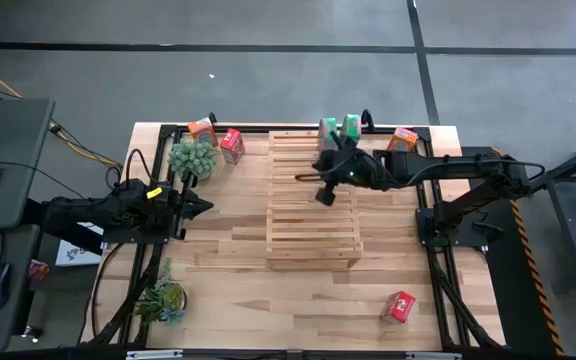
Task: Stack cereal on shelf
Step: Put the green cereal box on the shelf aligned with the other green cereal box, then put the top red cereal box on the shelf
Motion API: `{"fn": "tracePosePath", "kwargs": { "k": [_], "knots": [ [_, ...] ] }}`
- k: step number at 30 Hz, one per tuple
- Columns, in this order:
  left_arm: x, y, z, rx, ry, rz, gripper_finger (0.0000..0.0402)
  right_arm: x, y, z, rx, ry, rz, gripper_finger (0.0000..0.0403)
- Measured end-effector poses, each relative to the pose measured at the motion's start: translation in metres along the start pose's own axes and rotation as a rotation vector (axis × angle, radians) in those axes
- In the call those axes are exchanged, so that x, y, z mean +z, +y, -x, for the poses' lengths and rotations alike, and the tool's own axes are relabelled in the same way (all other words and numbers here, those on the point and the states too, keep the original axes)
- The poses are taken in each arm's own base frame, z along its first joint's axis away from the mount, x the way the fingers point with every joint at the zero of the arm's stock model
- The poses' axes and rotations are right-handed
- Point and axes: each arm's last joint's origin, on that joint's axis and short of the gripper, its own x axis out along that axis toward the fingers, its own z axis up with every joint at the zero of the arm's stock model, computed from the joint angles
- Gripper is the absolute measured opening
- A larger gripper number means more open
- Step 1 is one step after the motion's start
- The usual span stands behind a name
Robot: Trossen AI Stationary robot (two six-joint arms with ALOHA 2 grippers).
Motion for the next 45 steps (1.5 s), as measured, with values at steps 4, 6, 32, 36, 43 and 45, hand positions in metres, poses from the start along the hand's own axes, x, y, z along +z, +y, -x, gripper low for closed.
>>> {"fn": "tracePosePath", "kwargs": {
  "k": [4, 6, 32, 36, 43, 45],
  "knots": [
    [0.0, 0.0, 0.0, 0.0, 0.001, 0.0, 0.0001, -0.012, -0.002, 0.002, -0.069, 0.122, 0.032, 0.0],
    [0.0, 0.0, 0.0, 0.0, 0.0, 0.0, 0.0001, -0.015, -0.006, 0.0, -0.124, 0.14, 0.015, 0.0],
    [0.0, 0.0, 0.0, 0.0, 0.0, 0.0, 0.0001, -0.01, 0.0, 0.003, 0.012, 0.082, 0.004, 0.0],
    [0.0, 0.0, 0.0, 0.0, 0.0, 0.0, 0.0001, -0.018, 0.024, 0.027, 0.193, 0.14, 0.023, 0.0],
    [0.0, 0.0, 0.0, 0.0, 0.0, 0.0, 0.0001, -0.039, 0.058, 0.072, 0.214, 0.218, 0.09, 0.0],
    [0.0, 0.0, 0.0, 0.0, 0.0, 0.0, 0.0001, -0.043, 0.061, 0.084, 0.187, 0.212, 0.094, 0.0]
  ]
}}
